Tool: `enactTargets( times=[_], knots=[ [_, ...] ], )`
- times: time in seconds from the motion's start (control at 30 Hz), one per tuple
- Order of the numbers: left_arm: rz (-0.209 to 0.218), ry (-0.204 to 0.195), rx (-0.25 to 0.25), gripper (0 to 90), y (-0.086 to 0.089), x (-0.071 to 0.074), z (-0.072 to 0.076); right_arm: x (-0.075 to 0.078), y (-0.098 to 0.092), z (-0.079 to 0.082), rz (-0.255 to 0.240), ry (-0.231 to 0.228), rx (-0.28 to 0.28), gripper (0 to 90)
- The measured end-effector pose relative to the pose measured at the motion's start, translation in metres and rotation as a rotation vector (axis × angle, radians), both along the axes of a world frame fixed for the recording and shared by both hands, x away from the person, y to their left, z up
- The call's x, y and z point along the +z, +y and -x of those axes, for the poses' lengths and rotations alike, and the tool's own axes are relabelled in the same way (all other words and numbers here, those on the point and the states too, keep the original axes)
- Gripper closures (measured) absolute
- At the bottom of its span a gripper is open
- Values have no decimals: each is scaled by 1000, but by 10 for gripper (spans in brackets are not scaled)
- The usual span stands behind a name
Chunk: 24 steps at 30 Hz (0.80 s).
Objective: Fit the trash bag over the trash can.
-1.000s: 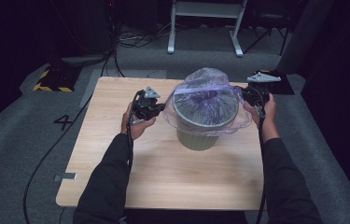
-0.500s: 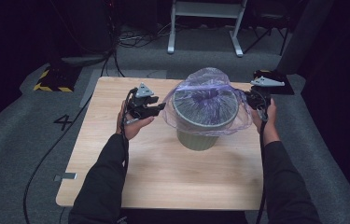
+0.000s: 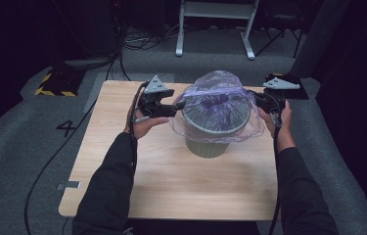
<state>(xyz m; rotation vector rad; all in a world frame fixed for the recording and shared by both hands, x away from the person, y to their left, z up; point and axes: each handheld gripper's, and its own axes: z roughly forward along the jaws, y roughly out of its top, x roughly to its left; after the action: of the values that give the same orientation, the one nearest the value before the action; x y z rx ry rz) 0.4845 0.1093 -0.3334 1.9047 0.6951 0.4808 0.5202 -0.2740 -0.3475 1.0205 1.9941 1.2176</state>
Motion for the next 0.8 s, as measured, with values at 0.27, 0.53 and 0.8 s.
enactTargets(
  times=[0.27,0.53,0.8],
  knots=[
    [31,31,2,665,-4,-5,-21,-2,5,-5,24,-1,11,900],
    [18,8,37,896,-4,-8,-30,-6,4,-10,29,14,9,899],
    [62,36,31,899,-8,-18,-38,-11,6,-14,30,29,19,896]
  ],
)
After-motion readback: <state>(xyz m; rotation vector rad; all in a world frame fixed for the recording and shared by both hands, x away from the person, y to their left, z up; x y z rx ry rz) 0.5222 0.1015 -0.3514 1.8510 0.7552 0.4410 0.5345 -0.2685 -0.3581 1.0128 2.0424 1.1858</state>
